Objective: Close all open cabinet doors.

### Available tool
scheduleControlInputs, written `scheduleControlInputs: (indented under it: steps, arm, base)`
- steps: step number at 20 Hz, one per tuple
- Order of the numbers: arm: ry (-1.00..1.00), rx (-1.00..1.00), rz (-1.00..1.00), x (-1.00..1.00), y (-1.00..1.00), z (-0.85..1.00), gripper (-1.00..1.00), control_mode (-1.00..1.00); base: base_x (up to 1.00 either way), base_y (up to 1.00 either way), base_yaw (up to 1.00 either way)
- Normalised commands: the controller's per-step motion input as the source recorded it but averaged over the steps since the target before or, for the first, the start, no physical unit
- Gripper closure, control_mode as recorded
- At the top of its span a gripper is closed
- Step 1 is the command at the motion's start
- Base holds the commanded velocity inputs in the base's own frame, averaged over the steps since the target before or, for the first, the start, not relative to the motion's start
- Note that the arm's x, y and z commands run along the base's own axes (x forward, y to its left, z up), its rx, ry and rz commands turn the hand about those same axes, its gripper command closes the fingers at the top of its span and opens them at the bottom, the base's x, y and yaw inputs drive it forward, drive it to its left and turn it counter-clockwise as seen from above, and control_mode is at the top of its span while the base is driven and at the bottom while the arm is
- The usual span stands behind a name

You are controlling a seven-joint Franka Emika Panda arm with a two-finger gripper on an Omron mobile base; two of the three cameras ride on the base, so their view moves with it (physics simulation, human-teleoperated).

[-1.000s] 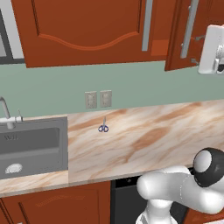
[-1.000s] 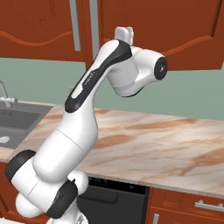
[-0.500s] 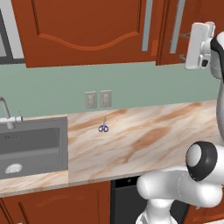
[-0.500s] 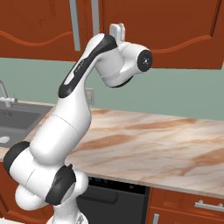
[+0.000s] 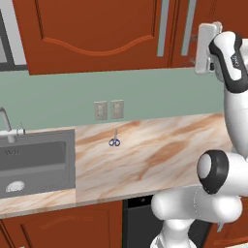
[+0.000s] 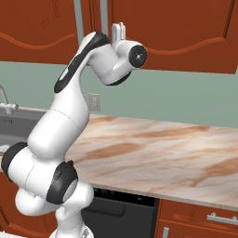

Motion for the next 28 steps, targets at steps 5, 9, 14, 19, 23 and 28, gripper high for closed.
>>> scheduleControlInputs:
  steps: [5,9,14,19,23,28]
  arm:
    - [0.11,-0.05,-0.15,0.34,0.0,-0.04,-1.0,-1.0]
    - [0.15,-0.03,-0.19,0.47,-0.09,-0.08,-1.0,-1.0]
    - [0.13,0.0,-0.19,0.45,-0.12,-0.14,-1.0,-1.0]
    - [0.09,0.01,-0.11,0.04,-0.32,-0.08,-1.0,-1.0]
    - [0.02,0.06,0.0,-0.2,-0.43,0.0,-1.0,-1.0]
    - [0.0,0.05,0.0,-0.36,-0.4,0.0,-1.0,-1.0]
  base:
    - [0.0,0.0,0.0]
    - [0.0,0.0,0.0]
    - [0.0,0.0,0.0]
    - [0.0,0.0,0.0]
    - [0.0,0.0,0.0]
    - [0.0,0.0,0.0]
